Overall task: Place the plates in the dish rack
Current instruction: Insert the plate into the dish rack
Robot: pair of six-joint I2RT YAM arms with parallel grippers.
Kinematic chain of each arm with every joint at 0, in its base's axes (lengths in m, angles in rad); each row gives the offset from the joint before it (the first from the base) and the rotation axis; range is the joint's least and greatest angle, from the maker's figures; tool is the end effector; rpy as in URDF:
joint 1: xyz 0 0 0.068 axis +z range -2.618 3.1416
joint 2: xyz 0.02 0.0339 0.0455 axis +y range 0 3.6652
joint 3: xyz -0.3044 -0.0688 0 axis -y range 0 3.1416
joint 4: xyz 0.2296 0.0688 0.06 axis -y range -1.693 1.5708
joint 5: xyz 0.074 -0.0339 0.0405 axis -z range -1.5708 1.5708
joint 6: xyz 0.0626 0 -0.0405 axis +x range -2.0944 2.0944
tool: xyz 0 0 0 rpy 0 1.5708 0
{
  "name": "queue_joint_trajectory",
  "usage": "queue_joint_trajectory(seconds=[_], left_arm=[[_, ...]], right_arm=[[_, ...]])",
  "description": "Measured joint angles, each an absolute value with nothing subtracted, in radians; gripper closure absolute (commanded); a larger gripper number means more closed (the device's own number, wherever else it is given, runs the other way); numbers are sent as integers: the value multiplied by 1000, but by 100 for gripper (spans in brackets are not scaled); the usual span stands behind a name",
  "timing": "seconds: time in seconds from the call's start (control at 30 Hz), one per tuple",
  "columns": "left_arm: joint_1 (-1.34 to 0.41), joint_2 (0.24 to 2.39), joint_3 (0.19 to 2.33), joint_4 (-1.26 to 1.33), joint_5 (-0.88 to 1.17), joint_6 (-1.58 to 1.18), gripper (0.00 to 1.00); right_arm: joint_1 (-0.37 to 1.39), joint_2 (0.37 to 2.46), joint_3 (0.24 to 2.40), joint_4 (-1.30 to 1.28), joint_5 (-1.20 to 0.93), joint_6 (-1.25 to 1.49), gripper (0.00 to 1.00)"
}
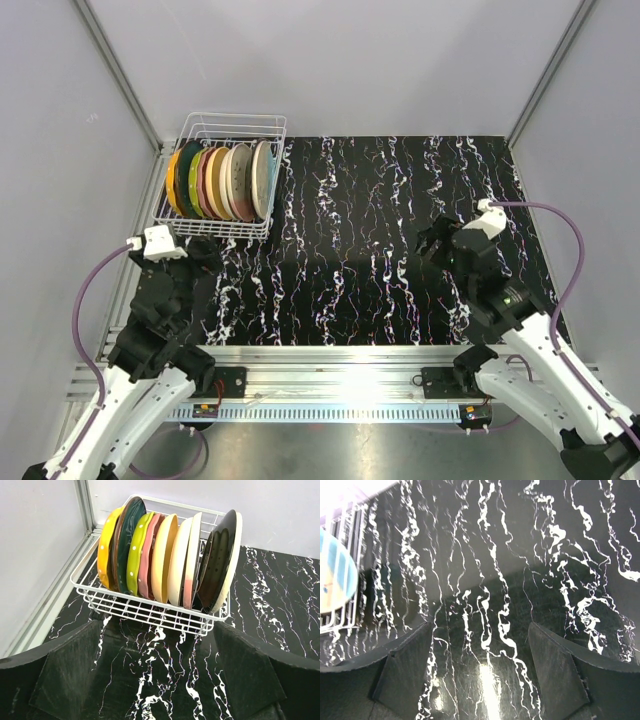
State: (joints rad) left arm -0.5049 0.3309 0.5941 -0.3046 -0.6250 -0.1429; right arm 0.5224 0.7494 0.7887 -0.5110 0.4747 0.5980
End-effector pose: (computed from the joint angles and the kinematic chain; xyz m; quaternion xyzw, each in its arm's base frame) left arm 0.0727 0.0017 0.3249 -0.0858 0.7137 0.0006 0.6951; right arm 0.1354 0.0449 0.3309 0.1540 0.8236 0.0999 0.5366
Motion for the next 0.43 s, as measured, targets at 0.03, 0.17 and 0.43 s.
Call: queue_joint_trajectory(seconds=[0.03, 0.17, 0.43], left_arm=[[-505, 331, 594, -305, -627, -142, 1], [-505, 331, 594, -305, -648, -139, 1], [-505, 315, 594, -304, -689, -138, 1]], right_arm=[[522, 731, 780, -506, 478, 598, 15], [522, 691, 752, -491, 480, 596, 11], [522, 707, 749, -492, 506, 591, 1]])
